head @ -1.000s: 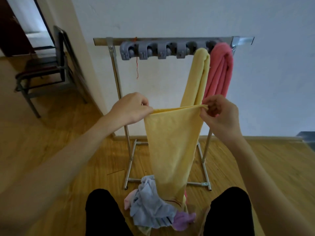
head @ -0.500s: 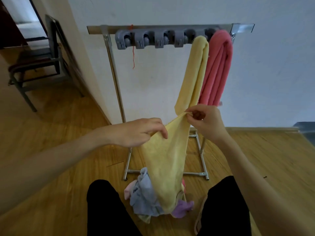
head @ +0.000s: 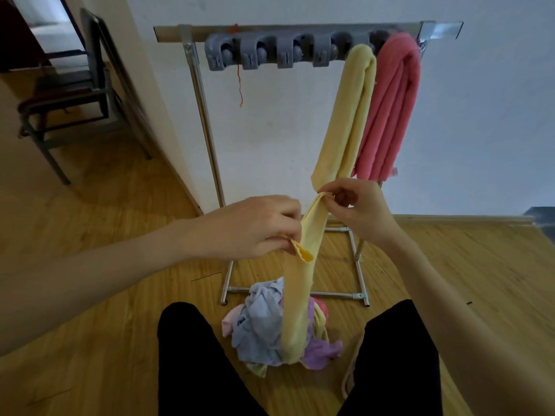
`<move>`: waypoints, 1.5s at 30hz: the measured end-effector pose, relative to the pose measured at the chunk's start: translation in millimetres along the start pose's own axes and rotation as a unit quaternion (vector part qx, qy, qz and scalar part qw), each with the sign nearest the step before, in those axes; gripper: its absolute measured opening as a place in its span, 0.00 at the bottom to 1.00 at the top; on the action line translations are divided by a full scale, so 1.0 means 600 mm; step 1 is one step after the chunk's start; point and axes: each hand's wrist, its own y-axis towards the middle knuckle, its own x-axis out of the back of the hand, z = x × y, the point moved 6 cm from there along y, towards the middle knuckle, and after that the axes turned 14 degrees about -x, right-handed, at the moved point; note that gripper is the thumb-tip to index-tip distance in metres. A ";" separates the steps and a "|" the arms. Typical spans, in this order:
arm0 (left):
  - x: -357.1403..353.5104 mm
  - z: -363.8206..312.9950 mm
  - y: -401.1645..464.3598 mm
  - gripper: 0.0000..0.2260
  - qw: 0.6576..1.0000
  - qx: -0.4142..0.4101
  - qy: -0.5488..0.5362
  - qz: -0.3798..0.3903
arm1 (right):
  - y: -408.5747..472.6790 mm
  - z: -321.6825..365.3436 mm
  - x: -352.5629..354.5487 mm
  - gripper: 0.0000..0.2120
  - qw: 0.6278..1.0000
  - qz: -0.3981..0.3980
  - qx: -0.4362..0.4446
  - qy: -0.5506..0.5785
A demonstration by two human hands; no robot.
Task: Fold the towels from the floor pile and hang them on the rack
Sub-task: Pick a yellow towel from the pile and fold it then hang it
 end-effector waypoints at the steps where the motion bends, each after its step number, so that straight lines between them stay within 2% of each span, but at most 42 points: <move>1: 0.005 -0.002 0.002 0.03 0.999 -0.015 0.031 -0.016 | 0.001 -0.006 0.003 0.07 1.000 -0.004 -0.009 0.011; 3: 0.007 -0.005 0.006 0.03 0.997 -0.044 0.061 -0.013 | 0.001 -0.010 0.008 0.06 1.000 -0.010 -0.014 0.024; 5: 0.000 -0.006 0.013 0.03 0.998 -0.054 0.042 0.011 | 0.001 -0.007 0.011 0.06 0.999 -0.015 -0.010 0.033; 8: -0.006 -0.003 0.018 0.09 0.998 -0.044 0.047 0.011 | 0.003 0.003 0.017 0.06 0.999 -0.018 -0.007 0.048; 12: 0.001 0.016 0.017 0.11 0.991 0.004 0.122 -0.050 | -0.001 0.016 0.019 0.05 0.997 0.006 -0.008 0.075; 16: 0.004 0.036 0.017 0.15 0.983 0.065 0.131 -0.108 | -0.011 0.032 0.009 0.05 0.994 0.040 0.001 0.102; 25: 0.004 0.045 0.019 0.15 0.971 0.115 0.127 -0.168 | -0.023 0.048 0.003 0.07 0.983 0.071 -0.003 0.171; 36: 0.012 0.058 0.024 0.09 0.953 0.176 0.117 -0.219 | -0.032 0.048 0.007 0.10 0.974 0.073 -0.007 0.213; 39: 0.021 0.065 0.034 0.09 0.954 0.177 0.112 -0.216 | -0.028 0.046 0.013 0.13 0.981 0.051 0.000 0.190; 45: 0.072 0.067 0.053 0.10 0.955 0.146 0.098 -0.239 | 0.007 0.060 0.045 0.10 0.991 -0.039 0.032 0.123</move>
